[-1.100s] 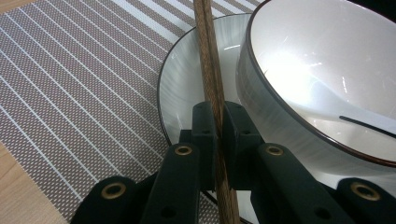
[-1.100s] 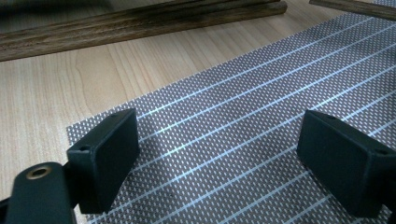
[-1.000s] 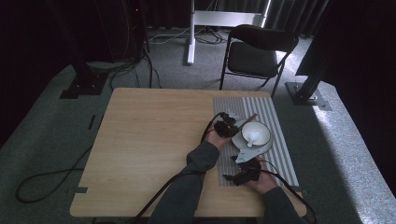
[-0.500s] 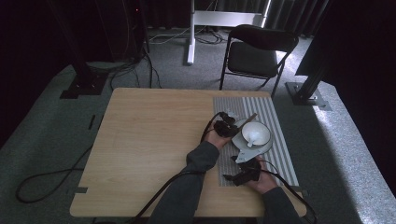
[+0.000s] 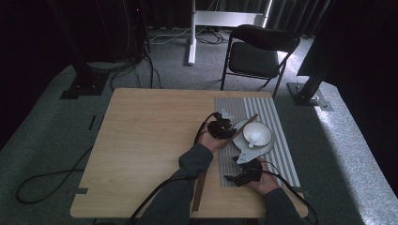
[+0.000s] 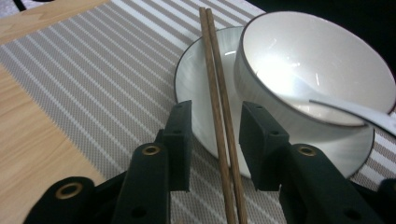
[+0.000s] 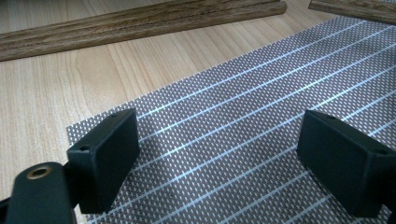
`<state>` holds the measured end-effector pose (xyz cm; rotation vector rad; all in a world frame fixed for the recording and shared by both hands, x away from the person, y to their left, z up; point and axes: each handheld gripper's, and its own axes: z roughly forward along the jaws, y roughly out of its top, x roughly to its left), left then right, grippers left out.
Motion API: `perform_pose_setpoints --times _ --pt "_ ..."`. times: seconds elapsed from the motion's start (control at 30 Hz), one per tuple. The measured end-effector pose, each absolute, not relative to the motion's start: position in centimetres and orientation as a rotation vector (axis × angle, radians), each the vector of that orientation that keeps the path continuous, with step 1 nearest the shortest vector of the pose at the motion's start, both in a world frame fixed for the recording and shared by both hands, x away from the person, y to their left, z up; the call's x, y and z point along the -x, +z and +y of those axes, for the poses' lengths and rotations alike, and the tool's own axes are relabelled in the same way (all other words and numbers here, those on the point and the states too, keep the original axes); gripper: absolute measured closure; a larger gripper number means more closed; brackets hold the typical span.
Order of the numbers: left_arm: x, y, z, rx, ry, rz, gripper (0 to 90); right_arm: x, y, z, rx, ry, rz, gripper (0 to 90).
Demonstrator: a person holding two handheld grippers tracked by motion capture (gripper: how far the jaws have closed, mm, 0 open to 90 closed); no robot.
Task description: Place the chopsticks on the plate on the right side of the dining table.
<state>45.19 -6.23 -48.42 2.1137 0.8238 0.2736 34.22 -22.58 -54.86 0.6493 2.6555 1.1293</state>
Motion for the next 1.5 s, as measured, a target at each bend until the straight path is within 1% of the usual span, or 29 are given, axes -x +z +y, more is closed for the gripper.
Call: perform_pose_setpoints --times 0.13,0.27,0.37,0.6,0.7,1.03,1.2,1.33,1.5 --pt "-44.4 -48.6 -5.3 -2.097 0.255 0.836 62.2 -34.2 -54.8 -22.6 -0.654 1.128 2.651 12.7" --pt "-43.5 -48.7 -4.7 -2.090 0.256 0.826 61.4 -34.2 -54.8 -22.6 -0.666 1.130 2.646 15.1" --pt "-42.8 -48.8 -4.3 -2.084 0.257 0.824 60.9 -34.2 -54.6 -22.8 -0.680 1.137 2.639 25.0" --pt "-41.3 -49.2 -4.2 -2.119 0.326 0.786 57.7 -33.6 -53.5 -23.2 -0.672 1.186 2.617 37.8" --pt "-40.9 -49.6 -4.2 -2.133 0.337 0.777 57.7 -33.2 -52.9 -23.5 -0.677 1.211 2.597 40.8" --pt "-40.3 -51.0 -3.8 -2.156 0.321 0.798 55.4 -32.0 -50.4 -25.2 -0.708 1.284 2.482 47.9" --pt "-40.0 -51.3 -3.8 -2.174 0.338 0.789 55.7 -31.8 -49.7 -26.3 -0.734 1.277 2.453 47.9" --pt "-39.7 -51.7 -4.1 -2.204 0.371 0.777 58.2 -31.6 -49.4 -27.4 -0.766 1.273 2.422 47.6" --pt "-39.5 -52.0 -4.6 -2.231 0.406 0.765 64.9 -31.2 -48.8 -29.2 -0.803 1.268 2.379 47.1"
